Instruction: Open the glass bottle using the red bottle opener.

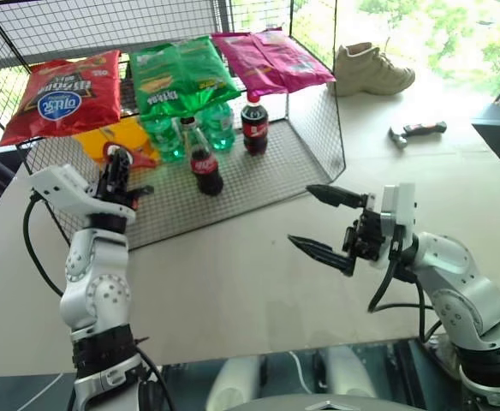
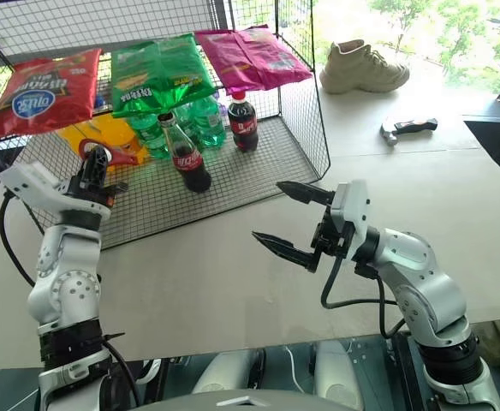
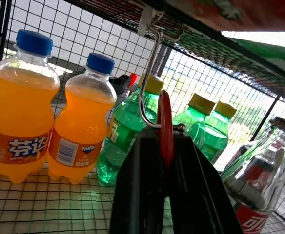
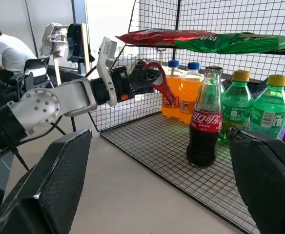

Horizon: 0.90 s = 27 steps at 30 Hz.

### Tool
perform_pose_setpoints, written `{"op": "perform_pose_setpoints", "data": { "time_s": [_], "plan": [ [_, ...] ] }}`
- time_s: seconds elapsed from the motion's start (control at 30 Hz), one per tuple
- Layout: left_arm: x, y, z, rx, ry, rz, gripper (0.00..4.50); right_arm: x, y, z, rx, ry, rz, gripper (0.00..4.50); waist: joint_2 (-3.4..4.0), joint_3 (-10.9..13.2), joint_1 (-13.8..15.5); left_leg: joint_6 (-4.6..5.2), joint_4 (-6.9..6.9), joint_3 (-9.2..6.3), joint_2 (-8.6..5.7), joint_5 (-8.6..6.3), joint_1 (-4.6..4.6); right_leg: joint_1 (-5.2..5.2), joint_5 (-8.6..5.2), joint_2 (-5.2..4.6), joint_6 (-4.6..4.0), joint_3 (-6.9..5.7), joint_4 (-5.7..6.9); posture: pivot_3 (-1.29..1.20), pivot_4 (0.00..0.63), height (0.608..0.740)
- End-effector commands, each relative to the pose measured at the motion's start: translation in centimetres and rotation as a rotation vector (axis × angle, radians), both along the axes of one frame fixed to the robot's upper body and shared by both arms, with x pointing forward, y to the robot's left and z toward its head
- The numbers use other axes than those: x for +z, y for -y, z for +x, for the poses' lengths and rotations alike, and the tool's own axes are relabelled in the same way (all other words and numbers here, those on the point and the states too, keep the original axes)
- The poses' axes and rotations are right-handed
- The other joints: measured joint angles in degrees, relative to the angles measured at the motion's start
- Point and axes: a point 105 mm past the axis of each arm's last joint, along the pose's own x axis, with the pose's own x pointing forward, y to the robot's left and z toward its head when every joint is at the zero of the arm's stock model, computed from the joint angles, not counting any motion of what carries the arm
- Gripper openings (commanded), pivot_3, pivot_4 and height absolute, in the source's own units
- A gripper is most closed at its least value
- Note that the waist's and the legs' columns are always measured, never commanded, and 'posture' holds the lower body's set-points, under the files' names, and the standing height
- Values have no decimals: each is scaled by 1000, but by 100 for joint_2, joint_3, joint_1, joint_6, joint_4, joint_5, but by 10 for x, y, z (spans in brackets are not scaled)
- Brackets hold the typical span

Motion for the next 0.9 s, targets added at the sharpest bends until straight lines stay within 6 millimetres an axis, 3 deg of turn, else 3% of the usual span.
{"op": "perform_pose_setpoints", "data": {
  "time_s": [0.03, 0.5, 0.9],
  "plan": [
    [22, -1, -11, -37, 90, -92, 47, 7, 0, -3, 12, 39, 19, 4500, 0, 0, 5, 0, 0, 0, 0, 0, 0, 0, 0, 0, 0, 0, 0, 0, 150, 740],
    [22, 10, -17, -199, 101, -287, 47, 3, 0, -2, 6, 36, 20, 4500, -2, 1, 6, -4, 0, 0, -1, 2, 0, 0, 0, 2, -1, 1, 0, 0, 150, 740],
    [31, 5, -19, -218, 153, -369, 47, 0, 1, -1, -11, 37, 17, 4500, -2, 1, 7, -6, 0, -1, -2, 3, 0, 0, -1, 3, -1, 2, 0, 0, 150, 740]
  ]
}}
